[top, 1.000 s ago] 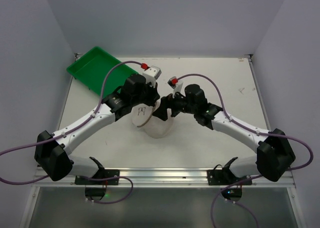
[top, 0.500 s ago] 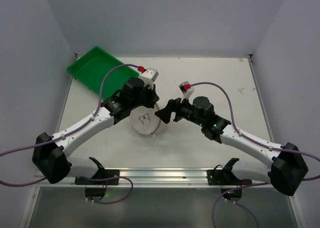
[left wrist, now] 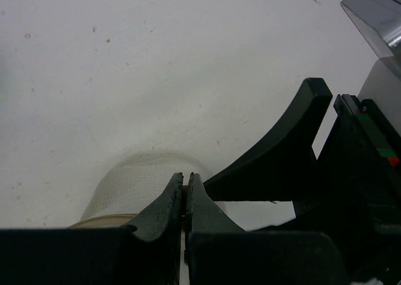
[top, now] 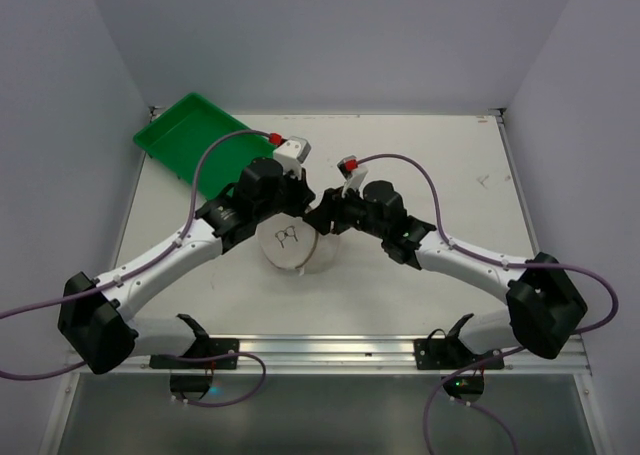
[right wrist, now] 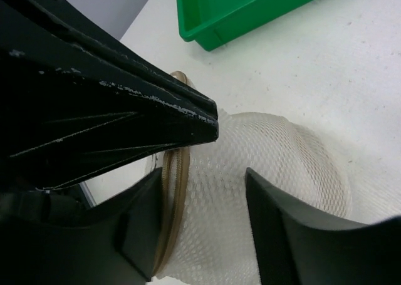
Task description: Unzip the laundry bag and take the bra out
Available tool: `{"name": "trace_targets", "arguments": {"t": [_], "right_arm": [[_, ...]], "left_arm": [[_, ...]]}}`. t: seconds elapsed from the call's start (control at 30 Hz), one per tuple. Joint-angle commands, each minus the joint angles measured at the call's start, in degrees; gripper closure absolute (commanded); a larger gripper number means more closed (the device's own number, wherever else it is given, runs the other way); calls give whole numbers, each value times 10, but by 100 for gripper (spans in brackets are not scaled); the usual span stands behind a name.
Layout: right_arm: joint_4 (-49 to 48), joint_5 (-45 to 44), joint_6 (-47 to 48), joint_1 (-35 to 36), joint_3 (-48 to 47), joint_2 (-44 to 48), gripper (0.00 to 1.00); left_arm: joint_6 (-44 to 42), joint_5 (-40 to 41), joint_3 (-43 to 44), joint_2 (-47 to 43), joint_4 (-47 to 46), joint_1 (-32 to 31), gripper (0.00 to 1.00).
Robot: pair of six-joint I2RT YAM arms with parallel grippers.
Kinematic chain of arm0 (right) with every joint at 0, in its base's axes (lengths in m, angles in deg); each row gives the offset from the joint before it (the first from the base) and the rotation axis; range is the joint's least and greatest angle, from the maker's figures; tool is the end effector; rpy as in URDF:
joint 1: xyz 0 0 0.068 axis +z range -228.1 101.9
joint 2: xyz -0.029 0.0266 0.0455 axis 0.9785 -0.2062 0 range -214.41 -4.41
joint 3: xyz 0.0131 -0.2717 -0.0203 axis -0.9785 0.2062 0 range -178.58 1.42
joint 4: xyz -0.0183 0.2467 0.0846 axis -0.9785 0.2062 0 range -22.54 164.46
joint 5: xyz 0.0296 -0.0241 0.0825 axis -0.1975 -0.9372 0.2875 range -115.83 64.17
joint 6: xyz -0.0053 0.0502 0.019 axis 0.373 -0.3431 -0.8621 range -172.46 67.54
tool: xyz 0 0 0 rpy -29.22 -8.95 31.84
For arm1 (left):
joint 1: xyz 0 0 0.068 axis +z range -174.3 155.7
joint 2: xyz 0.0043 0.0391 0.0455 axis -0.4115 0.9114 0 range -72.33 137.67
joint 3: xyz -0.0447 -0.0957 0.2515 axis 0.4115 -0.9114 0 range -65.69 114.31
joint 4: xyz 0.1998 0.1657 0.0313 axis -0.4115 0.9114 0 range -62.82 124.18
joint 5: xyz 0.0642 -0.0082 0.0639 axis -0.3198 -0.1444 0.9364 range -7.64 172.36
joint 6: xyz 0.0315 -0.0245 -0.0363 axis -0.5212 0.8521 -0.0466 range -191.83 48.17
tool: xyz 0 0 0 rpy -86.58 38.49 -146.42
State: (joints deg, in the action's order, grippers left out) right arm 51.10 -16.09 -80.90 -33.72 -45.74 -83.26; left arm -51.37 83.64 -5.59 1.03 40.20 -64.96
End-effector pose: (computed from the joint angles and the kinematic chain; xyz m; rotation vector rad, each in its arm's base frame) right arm 0.2204 0.2240 0.2659 -0.3983 1.9257 1.0229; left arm 0.2242 -0.1916 0.3201 0.3525 2.0612 -0.6409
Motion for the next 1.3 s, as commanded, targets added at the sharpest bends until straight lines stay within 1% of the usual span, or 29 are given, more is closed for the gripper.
{"name": "trace_targets", "arguments": {"t": [0.0, 0.03, 0.1, 0.13, 0.17, 0.2, 0.27, 0.3, 0.33, 0.37, 0.4, 0.43, 0.5, 0.53, 0.57, 0.6, 0.63, 0.67, 0.7, 0.77, 0.8, 0.83, 0.9, 0.97, 1.0, 1.07, 1.1, 1.17, 1.27], "right_arm": [[-47, 13, 6, 4, -23, -3, 49], [-46, 15, 5, 4, -23, -3, 65], [-44, 6, 5, 4, -17, 3, 85], [-34, -6, 8, 3, -10, 11, 100], [-33, -34, 13, 2, -1, 22, 100], [-32, -48, 17, -1, 28, 53, 100], [-28, -66, 6, -24, 61, 90, 100], [-26, -80, -16, -35, 99, 113, 100], [-24, -89, -25, -52, 120, 160, 100], [-19, -96, -32, -55, 138, 184, 100], [-8, -130, -37, -56, 164, 209, 100], [27, -142, -41, -55, 171, 250, 100], [48, -143, -38, -55, 193, 286, 100], [63, -113, -36, -56, 197, 310, 100], [69, -98, -30, -55, 199, 317, 97], [76, -71, -14, -55, 194, 321, 82], [97, -52, -5, -55, 186, 322, 72], [112, -17, 10, -56, 177, 317, 61], [130, -1, 19, -55, 150, 313, 41], [187, 27, 39, -55, 114, 296, 25], [205, 34, 58, -55, 75, 288, 17], [234, 41, 66, -55, 54, 279, 7], [249, 63, 92, -55, 2, 244, 1], [251, 77, 111, -56, -28, 213, 1], [251, 85, 117, -55, -58, 179, 1], [251, 111, 134, -55, -89, 144, 1], [252, 125, 153, -55, -119, 109, 1], [256, 145, 188, -55, -144, 78, 1], [261, 148, 239, -57, -173, 33, 1]], "left_arm": [[12, 18, -2, -25, -23, 0, 100], [18, 19, -1, -25, -22, 0, 100], [23, 28, -2, -30, -17, 0, 100], [28, 44, -4, -37, -9, 4, 100], [34, 57, -11, -40, -4, 9, 100], [43, 64, -16, -45, 3, 18, 100], [72, 70, -37, -61, 19, 60, 100], [85, 72, -48, -67, 23, 76, 100], [110, 79, -57, -78, 29, 106, 100], [122, 83, -76, -83, 32, 119, 100], [147, 85, -87, -88, 33, 131, 100], [158, 83, -95, -95, 28, 148, 100], [179, 80, -123, -99, 20, 159, 100], [186, 65, -128, -97, 7, 165, 100], [184, 53, -132, -96, -2, 165, 100], [177, 38, -131, -92, -11, 166, 100], [161, 2, -128, -89, -29, 164, 100], [151, -14, -119, -82, -39, 164, 100], [129, -36, -112, -80, -48, 164, 100], [100, -81, -84, -70, -52, 161, 100], [69, -91, -72, -66, -48, 155, 100], [53, -102, -61, -58, -43, 150, 100], [9, -104, -23, -48, -27, 125, 100], [-14, -106, 9, -33, -16, 104, 100], [-30, -111, 18, -29, -12, 83, 100], [-46, -116, 32, -17, -12, 64, 100], [-62, -124, 34, -15, -12, 52, 100], [-72, -134, 36, -14, -12, 48, 100], [-85, -138, 36, -18, -5, 48, 100]]}}
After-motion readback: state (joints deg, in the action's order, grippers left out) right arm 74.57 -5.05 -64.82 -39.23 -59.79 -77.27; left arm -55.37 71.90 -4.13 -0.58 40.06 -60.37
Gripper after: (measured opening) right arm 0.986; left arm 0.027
